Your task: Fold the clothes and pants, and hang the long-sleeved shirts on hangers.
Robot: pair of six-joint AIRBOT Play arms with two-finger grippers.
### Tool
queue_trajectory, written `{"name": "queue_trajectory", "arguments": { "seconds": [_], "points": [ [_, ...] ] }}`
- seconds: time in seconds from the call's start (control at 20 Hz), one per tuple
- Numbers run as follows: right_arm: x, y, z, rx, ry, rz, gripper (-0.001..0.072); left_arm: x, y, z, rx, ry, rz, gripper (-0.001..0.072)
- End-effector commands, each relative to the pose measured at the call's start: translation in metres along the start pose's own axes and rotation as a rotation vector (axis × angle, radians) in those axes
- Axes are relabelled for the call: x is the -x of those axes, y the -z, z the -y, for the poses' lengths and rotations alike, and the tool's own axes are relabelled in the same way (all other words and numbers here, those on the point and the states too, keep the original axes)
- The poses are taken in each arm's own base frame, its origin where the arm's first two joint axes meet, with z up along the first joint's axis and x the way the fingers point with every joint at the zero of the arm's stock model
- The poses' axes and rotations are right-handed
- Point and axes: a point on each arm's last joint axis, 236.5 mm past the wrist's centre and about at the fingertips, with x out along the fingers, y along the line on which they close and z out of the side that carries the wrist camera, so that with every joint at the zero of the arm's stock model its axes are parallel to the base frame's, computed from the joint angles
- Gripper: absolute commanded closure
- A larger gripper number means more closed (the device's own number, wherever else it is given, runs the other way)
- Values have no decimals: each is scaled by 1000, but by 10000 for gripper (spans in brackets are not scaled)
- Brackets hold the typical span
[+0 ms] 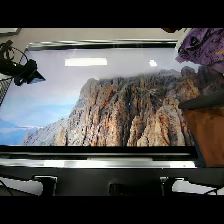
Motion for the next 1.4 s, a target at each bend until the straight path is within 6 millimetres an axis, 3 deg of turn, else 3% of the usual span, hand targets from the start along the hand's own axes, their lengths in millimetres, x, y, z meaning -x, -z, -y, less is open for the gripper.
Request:
{"name": "queue_trajectory", "arguments": {
  "seconds": [0.0,0.25,0.5,0.95,1.35],
  "points": [
    [11,9,51,-29,205,-31,683,0,4,0,0,-2,-19,688],
    [26,22,101,30,427,-99,683,0,12,-2,-1,-8,-51,688],
    [17,50,133,67,541,-198,683,1,15,-2,-1,-10,-61,688],
    [-8,126,197,73,693,-301,681,1,15,-2,-2,-10,-61,688],
    [-30,163,235,130,803,-394,681,1,14,-2,-1,-10,-61,688]
  ]
}}
